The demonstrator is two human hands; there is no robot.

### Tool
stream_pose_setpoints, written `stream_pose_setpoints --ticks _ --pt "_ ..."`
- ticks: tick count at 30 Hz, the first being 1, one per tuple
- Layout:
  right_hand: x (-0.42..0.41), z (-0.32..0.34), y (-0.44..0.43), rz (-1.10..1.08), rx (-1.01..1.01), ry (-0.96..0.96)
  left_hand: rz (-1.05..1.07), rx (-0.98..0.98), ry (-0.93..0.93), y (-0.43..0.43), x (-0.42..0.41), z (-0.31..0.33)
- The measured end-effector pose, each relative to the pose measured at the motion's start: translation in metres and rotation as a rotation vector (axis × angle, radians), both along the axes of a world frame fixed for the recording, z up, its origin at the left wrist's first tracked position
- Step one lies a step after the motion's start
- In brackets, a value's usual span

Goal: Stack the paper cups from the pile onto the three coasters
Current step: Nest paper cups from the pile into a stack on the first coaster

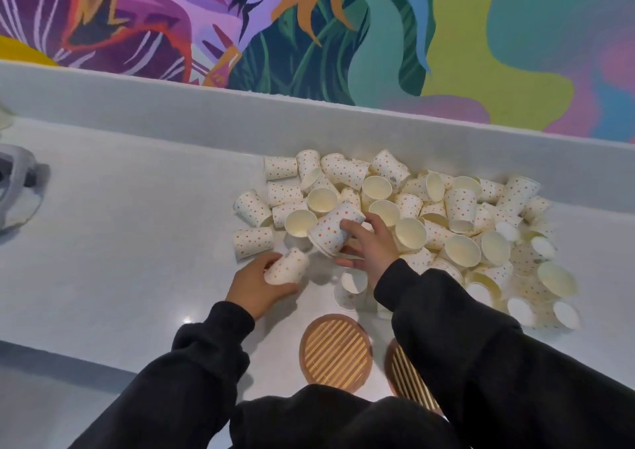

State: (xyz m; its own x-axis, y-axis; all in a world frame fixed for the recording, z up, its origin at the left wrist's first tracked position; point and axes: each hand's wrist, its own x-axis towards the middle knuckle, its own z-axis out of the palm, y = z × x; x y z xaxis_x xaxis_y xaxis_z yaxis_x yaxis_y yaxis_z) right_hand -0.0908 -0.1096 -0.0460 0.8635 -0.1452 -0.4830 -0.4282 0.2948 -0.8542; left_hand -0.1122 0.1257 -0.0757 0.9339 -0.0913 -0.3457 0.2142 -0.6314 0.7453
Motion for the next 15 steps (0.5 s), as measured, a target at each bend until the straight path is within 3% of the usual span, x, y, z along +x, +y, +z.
stream_pose_setpoints --ticks 2,6,15 --pt "-0.004 0.006 -0.002 -0.008 -0.022 -0.012 -0.007 -0.222 -0.007 -0.011 0.002 0.013" --pt "-0.019 0.024 -0.011 0.017 -0.061 -0.085 -0.017 -0.428 0.038 -0.032 0.005 0.019" --pt "-0.070 0.018 -0.017 0.143 -0.303 -0.226 -0.224 -0.526 0.119 -0.054 -0.015 0.024"
